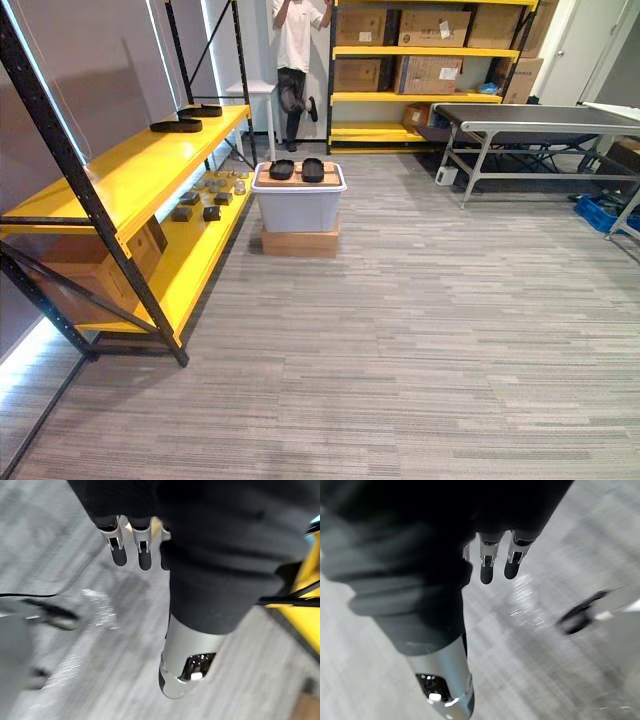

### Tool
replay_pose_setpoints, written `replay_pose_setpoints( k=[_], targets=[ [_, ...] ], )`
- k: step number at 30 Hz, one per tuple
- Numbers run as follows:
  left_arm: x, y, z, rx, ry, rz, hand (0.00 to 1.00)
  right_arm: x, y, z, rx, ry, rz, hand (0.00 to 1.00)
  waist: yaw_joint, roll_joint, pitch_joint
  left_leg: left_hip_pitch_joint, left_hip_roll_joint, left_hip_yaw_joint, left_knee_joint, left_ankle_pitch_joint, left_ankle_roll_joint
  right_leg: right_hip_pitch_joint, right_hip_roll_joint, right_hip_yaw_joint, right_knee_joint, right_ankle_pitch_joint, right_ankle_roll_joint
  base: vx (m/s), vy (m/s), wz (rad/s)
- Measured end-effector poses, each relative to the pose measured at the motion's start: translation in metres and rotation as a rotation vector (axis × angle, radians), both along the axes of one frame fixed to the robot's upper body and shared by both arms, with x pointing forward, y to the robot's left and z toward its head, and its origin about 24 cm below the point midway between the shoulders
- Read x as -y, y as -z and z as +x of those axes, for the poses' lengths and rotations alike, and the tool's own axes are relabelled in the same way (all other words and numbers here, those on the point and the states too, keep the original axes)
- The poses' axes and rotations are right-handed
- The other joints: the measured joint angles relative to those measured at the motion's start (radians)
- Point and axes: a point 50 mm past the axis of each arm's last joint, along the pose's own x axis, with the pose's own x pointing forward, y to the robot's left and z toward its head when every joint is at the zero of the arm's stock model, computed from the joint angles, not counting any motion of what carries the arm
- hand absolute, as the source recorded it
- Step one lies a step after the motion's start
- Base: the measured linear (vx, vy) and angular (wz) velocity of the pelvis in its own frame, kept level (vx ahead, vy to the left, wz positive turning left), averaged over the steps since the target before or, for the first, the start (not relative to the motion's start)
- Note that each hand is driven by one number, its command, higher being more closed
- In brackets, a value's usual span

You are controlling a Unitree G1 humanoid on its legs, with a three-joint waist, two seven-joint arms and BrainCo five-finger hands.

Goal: Walk over and take plastic housings, then place them on the shelf

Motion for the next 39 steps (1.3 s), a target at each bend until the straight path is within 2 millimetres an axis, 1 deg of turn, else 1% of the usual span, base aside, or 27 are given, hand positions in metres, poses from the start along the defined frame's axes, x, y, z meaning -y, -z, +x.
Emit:
replay_pose_setpoints(
  k=[1,2,3,4,6,8,9,12,14,17,19,22,24,27,29,32,39],
  targets=[
    [-0.007,-0.003,0.003,0.017,-0.01,0.02,0.0,0.01,-0.005,0.005,0.015,-0.004,-0.029,0.0,0.002,0.002,0.003,-0.004,0.0,-0.001,0.0,-0.001,-0.001,-0.001,0.0,-0.002,0.0,-0.001,0.001,0.0,-0.018,0.04],
    [-0.01,-0.005,0.005,0.025,-0.012,0.028,0.0,0.015,-0.008,0.008,0.025,-0.005,-0.046,0.0,0.003,0.002,0.008,-0.005,0.0,-0.003,0.0,-0.001,-0.001,-0.002,0.0,-0.004,-0.001,-0.001,0.001,-0.01,-0.028,0.11],
    [-0.014,-0.007,0.01,0.037,-0.013,0.041,0.0,0.025,-0.013,0.012,0.042,-0.006,-0.081,0.0,0.004,0.003,0.021,-0.015,-0.001,-0.013,0.001,0.0,-0.001,-0.007,-0.001,-0.012,-0.001,-0.002,0.002,-0.02,-0.033,0.28],
    [-0.015,-0.009,0.015,0.047,-0.012,0.05,0.0,0.035,-0.018,0.013,0.049,-0.001,-0.111,0.0,0.002,0.003,0.023,-0.032,-0.004,-0.03,0.004,0.002,-0.004,-0.02,-0.005,-0.032,-0.001,-0.003,0.005,-0.02,-0.034,0.32],
    [-0.014,-0.009,0.018,0.051,-0.011,0.054,0.0,0.047,-0.022,0.008,0.052,0.044,-0.135,0.0,0.0,0.003,0.032,-0.044,-0.008,-0.054,0.003,0.009,-0.013,-0.023,-0.011,-0.061,-0.001,-0.007,0.009,-0.01,-0.029,0.38],
    [-0.014,-0.009,0.018,0.045,-0.003,0.06,0.0,0.054,-0.023,0.002,0.045,0.075,-0.144,0.0,0.0,0.005,0.034,-0.043,-0.008,-0.072,-0.002,0.013,-0.018,-0.017,-0.011,-0.084,-0.001,-0.008,0.011,0.0,-0.033,0.35],
    [-0.014,-0.009,0.015,0.037,-0.004,0.059,0.0,0.056,-0.023,-0.002,0.033,0.092,-0.139,0.0,0.0,0.006,0.035,-0.036,-0.007,-0.078,-0.006,0.013,-0.018,-0.01,-0.011,-0.087,-0.001,-0.011,0.015,0.01,-0.025,0.26],
    [-0.015,-0.006,0.004,-0.006,0.008,0.068,0.0,0.06,-0.022,-0.009,0.072,0.214,-0.097,0.0,0.001,0.01,0.033,-0.018,-0.007,-0.077,-0.022,0.016,-0.019,0.004,-0.011,-0.088,-0.002,-0.016,0.021,0.0,-0.003,0.04],
    [-0.016,-0.005,-0.003,-0.028,0.013,0.075,0.0,0.059,-0.02,-0.013,0.069,0.243,-0.078,0.0,0.0,0.01,0.033,-0.017,-0.007,-0.076,-0.023,0.016,-0.019,0.004,-0.012,-0.087,-0.002,-0.016,0.021,0.0,0.005,-0.02],
    [-0.013,-0.001,-0.015,-0.075,0.03,0.074,0.0,0.053,-0.015,-0.015,0.055,0.26,-0.049,0.0,-0.013,0.011,0.033,-0.006,-0.009,-0.065,-0.029,0.017,-0.018,0.008,-0.014,-0.082,-0.001,-0.016,0.021,-0.02,0.017,-0.11],
    [-0.006,0.002,-0.019,-0.09,0.037,0.059,0.0,0.049,-0.013,-0.018,0.048,0.275,-0.035,0.0,-0.014,0.013,0.029,0.003,-0.008,-0.049,-0.036,0.017,-0.018,0.013,-0.014,-0.078,-0.002,-0.016,0.021,-0.04,0.007,-0.15],
    [0.0,0.005,-0.019,-0.097,0.051,0.046,0.0,0.044,-0.009,-0.021,0.028,0.28,-0.015,0.0,-0.02,0.014,0.021,0.01,-0.008,-0.043,-0.042,0.018,-0.015,0.014,-0.013,-0.076,-0.003,-0.016,0.021,-0.04,-0.012,-0.07],
    [0.003,0.006,-0.02,-0.104,0.062,0.043,0.0,0.041,-0.007,-0.023,0.022,0.28,-0.006,0.0,-0.022,0.015,0.013,0.015,-0.008,-0.038,-0.056,0.024,-0.007,0.017,-0.012,-0.076,-0.016,-0.016,0.02,-0.03,-0.018,-0.07],
    [0.005,0.006,-0.02,-0.107,0.075,0.041,0.0,0.035,-0.004,-0.026,0.01,0.282,0.008,0.0,-0.024,0.018,0.01,0.018,-0.008,-0.032,-0.06,0.026,-0.004,0.017,-0.011,-0.074,-0.017,-0.015,0.02,-0.04,-0.026,-0.05],
    [0.005,0.006,-0.021,-0.113,0.083,0.046,0.0,0.034,-0.003,-0.029,0.001,0.284,0.008,0.0,-0.023,0.019,0.01,0.02,-0.008,-0.026,-0.063,0.026,-0.004,0.016,-0.01,-0.068,-0.017,-0.015,0.02,-0.02,-0.017,-0.08],
    [0.005,0.007,-0.023,-0.124,0.094,0.049,0.0,0.032,-0.002,-0.029,-0.003,0.284,0.011,0.0,-0.024,0.019,0.01,0.026,-0.008,-0.017,-0.07,0.026,-0.004,0.016,-0.01,-0.06,-0.018,-0.015,0.02,-0.02,-0.014,-0.09],
    [0.009,0.008,-0.021,-0.132,0.139,0.054,0.0,0.029,-0.001,-0.028,-0.007,0.275,0.017,0.0,-0.023,0.017,0.01,0.024,-0.007,0.0,-0.074,0.026,-0.004,0.006,-0.009,-0.049,-0.02,-0.015,0.02,-0.01,-0.013,-0.04]
  ],
)
